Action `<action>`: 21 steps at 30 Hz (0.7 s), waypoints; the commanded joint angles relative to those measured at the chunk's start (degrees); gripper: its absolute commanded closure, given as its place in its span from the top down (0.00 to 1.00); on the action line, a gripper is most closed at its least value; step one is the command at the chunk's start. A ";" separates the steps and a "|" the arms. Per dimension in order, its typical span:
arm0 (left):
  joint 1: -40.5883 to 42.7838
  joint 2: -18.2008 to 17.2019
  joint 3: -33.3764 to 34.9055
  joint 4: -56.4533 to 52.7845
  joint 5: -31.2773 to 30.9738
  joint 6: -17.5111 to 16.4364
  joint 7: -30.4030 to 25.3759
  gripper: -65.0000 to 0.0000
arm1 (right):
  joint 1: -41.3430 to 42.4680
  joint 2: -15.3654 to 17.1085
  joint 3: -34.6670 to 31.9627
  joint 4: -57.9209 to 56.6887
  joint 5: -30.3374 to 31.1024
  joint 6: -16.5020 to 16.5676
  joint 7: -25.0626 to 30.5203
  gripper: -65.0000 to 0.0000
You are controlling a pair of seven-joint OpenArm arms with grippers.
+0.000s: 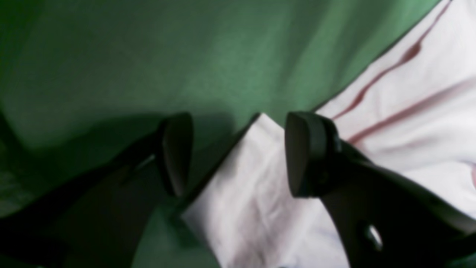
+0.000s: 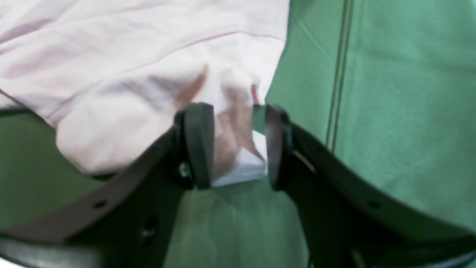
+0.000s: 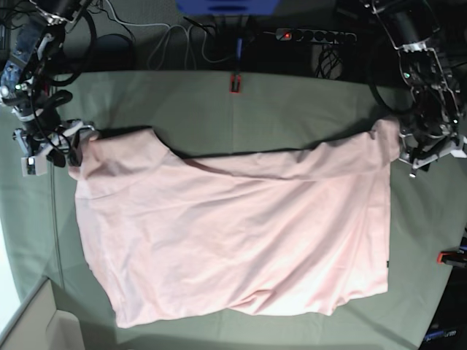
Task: Layout the t-shirt on the table in an organized manner, then fold the t-shirt properly
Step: 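Hold the t-shirt corners with both grippers, keeping it taut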
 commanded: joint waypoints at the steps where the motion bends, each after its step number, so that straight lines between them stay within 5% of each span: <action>1: -1.32 -0.69 -0.08 0.13 -0.48 -1.99 0.11 0.59 | 0.49 0.72 0.12 0.96 0.90 -0.23 1.53 0.36; 8: -3.87 -0.08 -0.08 -4.97 5.85 -8.76 0.11 0.57 | 1.45 0.72 0.12 0.87 0.90 -0.23 1.53 0.36; 21: -3.87 0.01 -0.08 -5.32 7.52 -14.65 0.11 0.23 | 1.54 0.72 0.12 0.87 0.82 -0.23 1.53 0.36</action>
